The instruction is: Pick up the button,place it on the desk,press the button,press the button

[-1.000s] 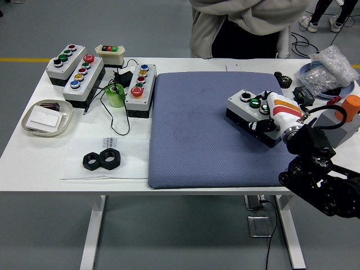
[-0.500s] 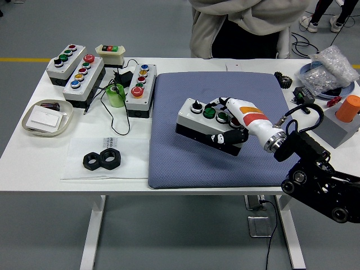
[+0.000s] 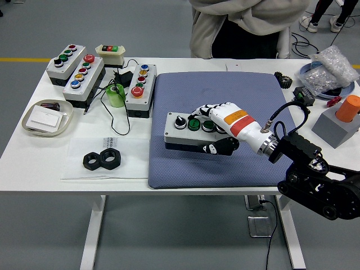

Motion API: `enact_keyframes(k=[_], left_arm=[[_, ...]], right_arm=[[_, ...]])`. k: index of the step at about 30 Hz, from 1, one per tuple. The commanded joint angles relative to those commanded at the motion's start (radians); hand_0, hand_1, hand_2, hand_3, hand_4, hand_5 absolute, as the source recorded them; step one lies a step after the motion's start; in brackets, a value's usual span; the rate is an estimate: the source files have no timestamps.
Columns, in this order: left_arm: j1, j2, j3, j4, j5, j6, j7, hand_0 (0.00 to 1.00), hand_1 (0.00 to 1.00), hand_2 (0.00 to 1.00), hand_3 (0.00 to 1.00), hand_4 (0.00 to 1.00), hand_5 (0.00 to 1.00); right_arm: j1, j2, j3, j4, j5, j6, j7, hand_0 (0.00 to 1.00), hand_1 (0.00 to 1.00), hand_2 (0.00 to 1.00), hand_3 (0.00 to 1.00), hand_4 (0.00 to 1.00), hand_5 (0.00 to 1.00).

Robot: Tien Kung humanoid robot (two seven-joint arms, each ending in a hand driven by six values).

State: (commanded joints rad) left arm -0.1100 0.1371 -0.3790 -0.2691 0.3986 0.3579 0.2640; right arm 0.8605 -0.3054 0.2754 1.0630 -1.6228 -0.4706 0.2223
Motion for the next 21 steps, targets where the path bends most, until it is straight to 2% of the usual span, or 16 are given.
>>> enact_keyframes(k=[4,5,10,11,13,16,17,21], left_arm=[[0.003,-0.001,-0.004,0.000,0.007,0.000,0.002,0.744,0.779,0.851,0.764,0.538,0.998],[0.003,-0.001,-0.006,0.000,0.009,0.000,0.003,0.743,0.779,0.850,0.764,0.539,0.998],[0.006,-0.001,-0.009,0.000,0.016,-0.001,0.004,0.743,0.779,0.850,0.764,0.539,0.998],[0.006,0.000,-0.009,0.000,0.016,-0.001,0.004,0.743,0.780,0.850,0.764,0.537,0.998],[0.006,0.000,-0.008,0.000,0.015,-0.001,0.003,0.743,0.780,0.850,0.764,0.537,0.998],[0.005,0.001,-0.003,0.000,0.009,0.000,0.000,0.743,0.780,0.850,0.764,0.537,0.998],[0.004,0.001,-0.002,0.000,0.006,0.000,-0.002,0.743,0.780,0.850,0.764,0.537,0.998],[0.002,0.001,0.004,0.000,-0.004,0.003,-0.006,0.743,0.780,0.850,0.764,0.537,0.998]], right_arm=[[0.008,0.010,-0.027,-0.034,0.026,-0.002,0.020,0.290,0.314,0.407,0.593,0.732,0.105],[0.009,0.012,-0.034,-0.041,0.030,-0.002,0.029,0.359,0.369,0.441,0.610,0.718,0.091],[0.014,0.009,-0.058,-0.057,0.043,-0.001,0.067,0.359,0.369,0.441,0.610,0.718,0.091],[0.015,0.007,-0.060,-0.058,0.045,-0.003,0.073,0.383,0.408,0.481,0.652,0.720,0.076],[0.017,0.006,-0.062,-0.061,0.046,-0.006,0.082,0.383,0.408,0.481,0.652,0.720,0.076],[0.021,0.006,-0.056,-0.070,0.038,0.009,0.089,0.383,0.408,0.481,0.652,0.720,0.076],[0.022,0.005,-0.054,-0.073,0.029,0.019,0.089,0.462,0.473,0.533,0.766,0.735,0.065],[0.025,0.003,-0.047,-0.085,-0.010,0.045,0.075,0.462,0.473,0.533,0.766,0.735,0.065]])
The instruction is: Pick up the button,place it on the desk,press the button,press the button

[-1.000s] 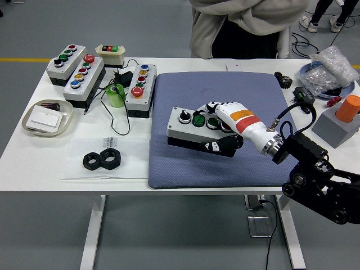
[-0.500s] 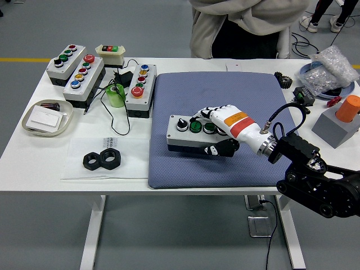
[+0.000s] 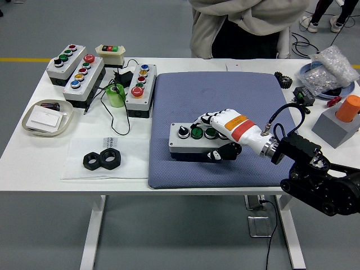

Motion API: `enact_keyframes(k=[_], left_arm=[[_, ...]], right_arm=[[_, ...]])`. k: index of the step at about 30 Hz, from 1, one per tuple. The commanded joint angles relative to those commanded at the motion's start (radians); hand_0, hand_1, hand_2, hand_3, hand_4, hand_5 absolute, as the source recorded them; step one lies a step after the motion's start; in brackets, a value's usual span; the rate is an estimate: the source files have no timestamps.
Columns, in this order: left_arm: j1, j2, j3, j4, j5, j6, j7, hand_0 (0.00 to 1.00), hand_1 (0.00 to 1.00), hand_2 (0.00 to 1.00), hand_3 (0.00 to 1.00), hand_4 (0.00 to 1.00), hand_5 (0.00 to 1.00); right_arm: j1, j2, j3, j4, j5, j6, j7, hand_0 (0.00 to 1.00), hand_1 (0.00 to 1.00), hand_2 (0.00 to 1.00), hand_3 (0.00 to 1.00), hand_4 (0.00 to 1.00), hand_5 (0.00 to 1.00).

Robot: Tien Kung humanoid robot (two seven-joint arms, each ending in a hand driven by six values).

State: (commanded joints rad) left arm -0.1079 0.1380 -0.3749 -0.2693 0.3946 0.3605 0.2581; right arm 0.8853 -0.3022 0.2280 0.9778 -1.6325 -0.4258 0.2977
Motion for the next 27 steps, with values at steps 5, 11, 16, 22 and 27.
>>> enact_keyframes(k=[5,11,16,22,27], left_arm=[[-0.002,0.000,0.001,0.000,-0.003,0.001,-0.001,0.743,0.779,0.850,0.764,0.538,0.998],[-0.002,-0.001,0.003,0.001,-0.008,0.001,-0.003,0.740,0.779,0.850,0.764,0.537,0.998],[-0.002,-0.001,0.004,0.001,-0.013,0.002,-0.005,0.740,0.779,0.850,0.764,0.538,0.998],[-0.003,-0.001,0.003,0.001,-0.012,0.002,-0.004,0.739,0.779,0.849,0.764,0.541,0.998],[-0.004,-0.001,0.004,0.001,-0.015,0.002,-0.004,0.739,0.778,0.850,0.763,0.538,0.998]], right_arm=[[0.001,-0.001,0.008,-0.004,-0.036,0.022,-0.023,0.531,0.534,0.626,0.901,0.818,0.016],[-0.002,-0.003,0.023,-0.004,-0.049,0.047,-0.037,0.573,0.569,0.702,0.969,0.838,0.016],[-0.004,-0.010,0.034,0.004,-0.057,0.053,-0.041,0.646,0.634,0.795,0.987,0.837,0.016],[-0.004,-0.019,0.046,0.007,-0.070,0.064,-0.045,0.700,0.661,0.828,0.998,0.836,0.014],[-0.003,-0.024,0.055,0.012,-0.096,0.077,-0.062,0.998,0.870,0.937,0.998,0.839,0.018]])
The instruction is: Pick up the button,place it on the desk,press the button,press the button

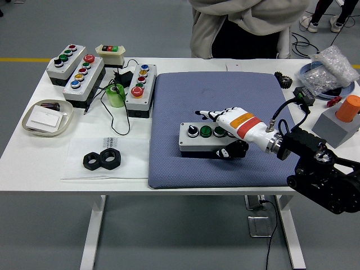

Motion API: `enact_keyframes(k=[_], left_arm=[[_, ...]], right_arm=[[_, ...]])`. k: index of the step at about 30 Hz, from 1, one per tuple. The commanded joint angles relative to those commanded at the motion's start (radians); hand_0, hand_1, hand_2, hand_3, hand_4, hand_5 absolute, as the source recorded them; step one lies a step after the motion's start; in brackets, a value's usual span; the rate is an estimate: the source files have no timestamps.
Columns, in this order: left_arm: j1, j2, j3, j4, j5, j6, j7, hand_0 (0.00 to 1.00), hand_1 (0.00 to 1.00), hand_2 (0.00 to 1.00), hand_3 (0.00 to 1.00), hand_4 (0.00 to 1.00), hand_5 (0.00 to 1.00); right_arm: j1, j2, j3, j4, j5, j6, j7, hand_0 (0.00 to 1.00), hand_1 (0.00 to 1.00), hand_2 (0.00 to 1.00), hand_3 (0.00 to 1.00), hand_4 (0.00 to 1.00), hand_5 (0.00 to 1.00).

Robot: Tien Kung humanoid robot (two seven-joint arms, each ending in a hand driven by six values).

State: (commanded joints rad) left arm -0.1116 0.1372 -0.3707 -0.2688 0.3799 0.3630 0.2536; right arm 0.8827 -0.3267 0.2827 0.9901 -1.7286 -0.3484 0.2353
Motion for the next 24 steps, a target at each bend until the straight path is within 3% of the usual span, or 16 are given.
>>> enact_keyframes(k=[4,5,13,18,24], left_arm=[[0.000,-0.001,-0.001,0.000,0.002,0.000,0.001,0.739,0.778,0.850,0.763,0.538,0.998],[0.000,-0.001,0.000,0.000,0.001,0.001,0.001,0.737,0.778,0.850,0.763,0.533,0.998],[0.000,-0.001,0.002,0.000,-0.003,0.001,0.000,0.737,0.778,0.850,0.762,0.529,0.998],[0.001,-0.001,0.000,0.000,-0.001,0.000,0.000,0.737,0.778,0.850,0.762,0.528,0.998],[0.004,-0.001,-0.002,0.000,0.004,0.000,0.001,0.737,0.778,0.850,0.761,0.528,0.998]], right_arm=[[0.003,0.003,-0.005,-0.005,-0.016,0.028,-0.015,0.998,0.870,0.937,0.998,0.839,0.018],[0.003,0.003,-0.006,-0.006,-0.019,0.033,-0.017,0.998,0.938,0.998,0.998,0.845,0.009],[-0.005,-0.002,0.014,0.011,-0.034,0.045,-0.026,0.998,0.946,0.998,0.998,0.853,0.012],[-0.028,-0.027,0.060,0.073,-0.041,0.052,-0.034,0.998,0.946,0.998,0.998,0.855,0.014],[-0.077,-0.087,0.146,0.204,-0.039,0.071,-0.062,0.998,0.939,0.998,0.998,0.867,0.049]])
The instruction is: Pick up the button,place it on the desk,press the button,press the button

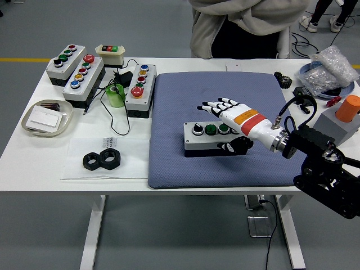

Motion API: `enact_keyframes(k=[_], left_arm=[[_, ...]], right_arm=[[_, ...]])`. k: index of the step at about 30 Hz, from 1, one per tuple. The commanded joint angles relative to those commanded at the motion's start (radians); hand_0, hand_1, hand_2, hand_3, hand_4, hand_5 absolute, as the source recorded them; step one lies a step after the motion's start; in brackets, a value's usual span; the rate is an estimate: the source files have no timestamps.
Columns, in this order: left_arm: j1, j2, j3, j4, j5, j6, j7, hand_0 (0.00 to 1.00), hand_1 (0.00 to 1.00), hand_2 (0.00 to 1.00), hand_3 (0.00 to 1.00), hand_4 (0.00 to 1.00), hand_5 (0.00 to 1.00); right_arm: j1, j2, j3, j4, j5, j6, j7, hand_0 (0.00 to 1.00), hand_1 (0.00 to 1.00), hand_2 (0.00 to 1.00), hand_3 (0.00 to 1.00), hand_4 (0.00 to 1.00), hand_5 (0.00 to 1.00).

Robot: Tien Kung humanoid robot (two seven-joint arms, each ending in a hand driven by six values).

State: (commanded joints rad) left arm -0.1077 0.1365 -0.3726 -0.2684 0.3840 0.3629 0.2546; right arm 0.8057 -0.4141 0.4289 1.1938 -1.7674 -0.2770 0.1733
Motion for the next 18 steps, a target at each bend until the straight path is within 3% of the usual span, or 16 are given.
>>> enact_keyframes(k=[2,4,5,8,10,11,16,17,18], left_arm=[[0.001,0.000,0.000,0.000,0.002,0.000,0.001,0.737,0.778,0.850,0.761,0.528,0.998],[0.003,0.000,-0.003,0.000,0.007,-0.001,0.002,0.737,0.778,0.850,0.761,0.528,0.998],[0.003,0.000,-0.003,0.000,0.007,-0.001,0.002,0.736,0.778,0.850,0.761,0.528,0.998],[0.007,0.000,-0.005,0.001,0.011,-0.001,0.002,0.736,0.778,0.850,0.761,0.528,0.998],[0.009,0.000,-0.007,0.000,0.012,0.000,0.003,0.736,0.778,0.850,0.761,0.528,0.998],[0.010,0.000,-0.008,0.000,0.016,-0.001,0.004,0.737,0.777,0.850,0.761,0.527,0.998],[0.012,0.000,-0.011,0.000,0.020,-0.001,0.007,0.737,0.777,0.850,0.761,0.527,0.998],[0.012,0.000,-0.011,0.000,0.019,-0.001,0.006,0.737,0.777,0.849,0.761,0.528,0.998],[0.012,0.000,-0.011,0.000,0.019,-0.001,0.006,0.737,0.777,0.849,0.761,0.528,0.998]], right_arm=[[-0.017,-0.018,0.026,0.043,-0.003,0.002,-0.016,0.998,0.939,0.998,0.998,0.867,0.049],[-0.045,-0.050,0.056,0.093,-0.007,-0.039,-0.056,0.998,0.939,0.998,0.998,0.867,0.049],[-0.047,-0.052,0.058,0.098,-0.007,-0.043,-0.059,0.752,0.472,0.514,0.892,0.842,0.229],[-0.089,-0.085,0.092,0.130,0.039,-0.152,-0.051,0.752,0.472,0.514,0.892,0.842,0.229],[-0.104,-0.097,0.102,0.138,0.065,-0.193,-0.043,0.752,0.472,0.514,0.892,0.842,0.229],[-0.112,-0.108,0.102,0.142,0.073,-0.197,-0.039,0.252,0.035,0.197,0.719,0.752,0.138],[-0.127,-0.130,0.087,0.144,0.070,-0.151,-0.057,0.252,0.035,0.197,0.719,0.752,0.138],[-0.129,-0.133,0.085,0.142,0.071,-0.137,-0.062,0.126,0.002,0.061,0.666,0.711,0.114],[-0.131,-0.134,0.080,0.139,0.071,-0.124,-0.071,0.126,0.002,0.061,0.666,0.711,0.114]])
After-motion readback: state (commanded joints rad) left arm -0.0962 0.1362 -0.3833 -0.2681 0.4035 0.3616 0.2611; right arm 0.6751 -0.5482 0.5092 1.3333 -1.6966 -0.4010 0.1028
